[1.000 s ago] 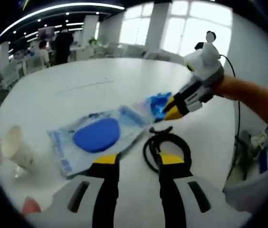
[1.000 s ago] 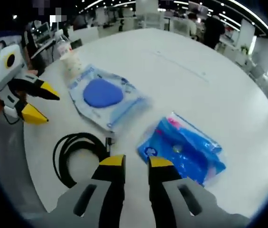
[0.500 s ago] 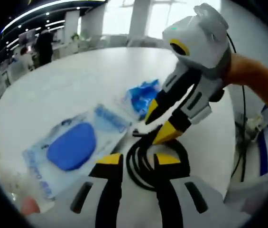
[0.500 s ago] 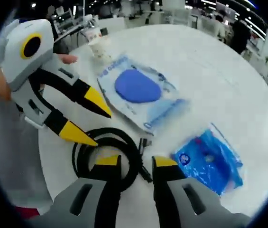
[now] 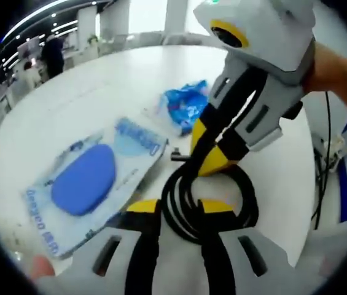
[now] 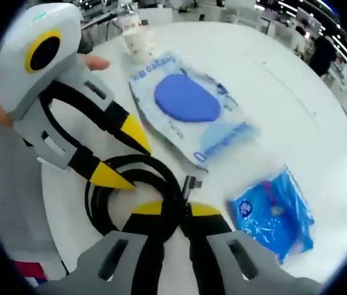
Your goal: Arrange the tabletop items into an orderly group along one side of the table until the central work area is clear of visible clutter.
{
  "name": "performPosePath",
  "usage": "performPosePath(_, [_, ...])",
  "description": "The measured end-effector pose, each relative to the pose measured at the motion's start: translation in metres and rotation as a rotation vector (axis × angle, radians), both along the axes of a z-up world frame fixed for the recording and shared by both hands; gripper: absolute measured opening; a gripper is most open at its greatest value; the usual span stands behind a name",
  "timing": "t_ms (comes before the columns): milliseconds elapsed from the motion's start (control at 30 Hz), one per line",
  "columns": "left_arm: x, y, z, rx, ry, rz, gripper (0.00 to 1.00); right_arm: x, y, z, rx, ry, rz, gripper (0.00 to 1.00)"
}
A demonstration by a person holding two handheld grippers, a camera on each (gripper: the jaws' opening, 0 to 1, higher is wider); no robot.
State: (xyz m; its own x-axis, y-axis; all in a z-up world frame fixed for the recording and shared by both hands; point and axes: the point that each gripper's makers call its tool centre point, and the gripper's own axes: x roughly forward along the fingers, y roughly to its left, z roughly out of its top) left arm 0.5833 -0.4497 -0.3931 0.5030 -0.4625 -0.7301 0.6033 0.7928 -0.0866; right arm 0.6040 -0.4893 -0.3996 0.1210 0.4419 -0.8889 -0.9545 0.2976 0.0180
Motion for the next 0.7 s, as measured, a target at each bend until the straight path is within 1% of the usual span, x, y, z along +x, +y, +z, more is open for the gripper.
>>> performPosePath(33, [0.000, 0.000, 0.000, 0.004, -0.001, 0.000, 0.21, 0.002, 0.000, 0.002, 0.017, -0.007, -0.007, 0.12])
performPosePath(133, [-0.001, 0.000, 0.003, 0.008, -0.007, -0.001, 0.19, 0.001, -0.001, 0.004, 0.034, 0.006, -0.030, 0.12])
performPosePath(367, [-0.006, -0.003, 0.010, -0.008, -0.009, 0.000, 0.18, -0.003, -0.005, 0.016, 0.059, 0.032, -0.060, 0.10])
performPosePath(533, [-0.010, -0.007, 0.018, -0.027, -0.013, -0.003, 0.17, -0.006, -0.010, 0.023, 0.077, 0.054, -0.081, 0.10])
performPosePath(700, [-0.014, -0.010, 0.019, -0.035, -0.015, -0.012, 0.17, -0.011, -0.012, 0.023, 0.091, 0.078, -0.098, 0.10])
